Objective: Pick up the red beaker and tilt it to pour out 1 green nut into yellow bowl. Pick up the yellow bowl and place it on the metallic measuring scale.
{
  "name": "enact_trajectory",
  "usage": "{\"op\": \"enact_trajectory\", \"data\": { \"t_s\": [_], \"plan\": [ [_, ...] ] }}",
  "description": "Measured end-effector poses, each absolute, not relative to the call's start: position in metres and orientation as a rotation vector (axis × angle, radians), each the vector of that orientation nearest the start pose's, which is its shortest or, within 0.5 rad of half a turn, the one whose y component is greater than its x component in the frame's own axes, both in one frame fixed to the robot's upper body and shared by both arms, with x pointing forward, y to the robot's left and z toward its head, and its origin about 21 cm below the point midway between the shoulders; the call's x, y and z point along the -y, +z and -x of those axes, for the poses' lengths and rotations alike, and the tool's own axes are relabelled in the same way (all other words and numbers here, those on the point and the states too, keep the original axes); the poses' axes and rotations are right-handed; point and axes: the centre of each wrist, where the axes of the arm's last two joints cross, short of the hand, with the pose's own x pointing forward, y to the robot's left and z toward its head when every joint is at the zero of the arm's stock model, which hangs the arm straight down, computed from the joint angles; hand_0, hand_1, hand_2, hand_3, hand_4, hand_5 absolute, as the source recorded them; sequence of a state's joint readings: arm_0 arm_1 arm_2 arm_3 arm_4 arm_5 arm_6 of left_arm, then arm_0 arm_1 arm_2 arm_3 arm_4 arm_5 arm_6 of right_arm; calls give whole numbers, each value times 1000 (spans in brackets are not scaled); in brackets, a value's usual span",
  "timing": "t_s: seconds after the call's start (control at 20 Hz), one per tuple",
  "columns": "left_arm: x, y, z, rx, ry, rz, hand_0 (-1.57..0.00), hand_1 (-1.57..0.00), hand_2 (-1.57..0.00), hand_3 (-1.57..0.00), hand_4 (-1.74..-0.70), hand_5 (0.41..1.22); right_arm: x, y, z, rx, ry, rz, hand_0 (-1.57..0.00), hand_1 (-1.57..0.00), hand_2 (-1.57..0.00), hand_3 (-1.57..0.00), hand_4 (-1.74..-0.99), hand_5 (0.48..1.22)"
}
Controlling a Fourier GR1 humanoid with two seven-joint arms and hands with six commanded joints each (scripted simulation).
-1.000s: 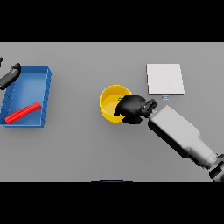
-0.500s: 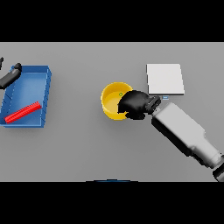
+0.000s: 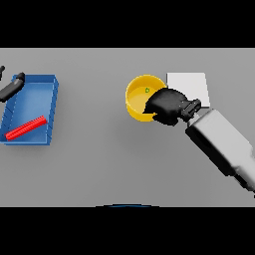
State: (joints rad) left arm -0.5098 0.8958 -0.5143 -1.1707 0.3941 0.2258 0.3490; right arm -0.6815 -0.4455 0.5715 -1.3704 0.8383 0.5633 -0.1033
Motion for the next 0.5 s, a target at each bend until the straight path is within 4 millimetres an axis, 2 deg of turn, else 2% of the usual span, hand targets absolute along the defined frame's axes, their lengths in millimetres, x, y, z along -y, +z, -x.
{"op": "enact_trajectory", "data": {
  "t_s": [0.2, 0.5],
  "plan": [
    [-352, 100, -341, 1129, -415, -587, 1, 1, 1, 1, -725, 704, 161, 130, -350, 1300, 1995, 556, -1566, -1570, -1516, -1149, -1741, 1220],
    [-351, 106, -340, 1123, -402, -590, 1, 1, 1, 1, -731, 724, 194, 127, -374, 1281, 1877, 665, -1570, -1571, -1537, -1150, -1741, 1221]
  ]
}}
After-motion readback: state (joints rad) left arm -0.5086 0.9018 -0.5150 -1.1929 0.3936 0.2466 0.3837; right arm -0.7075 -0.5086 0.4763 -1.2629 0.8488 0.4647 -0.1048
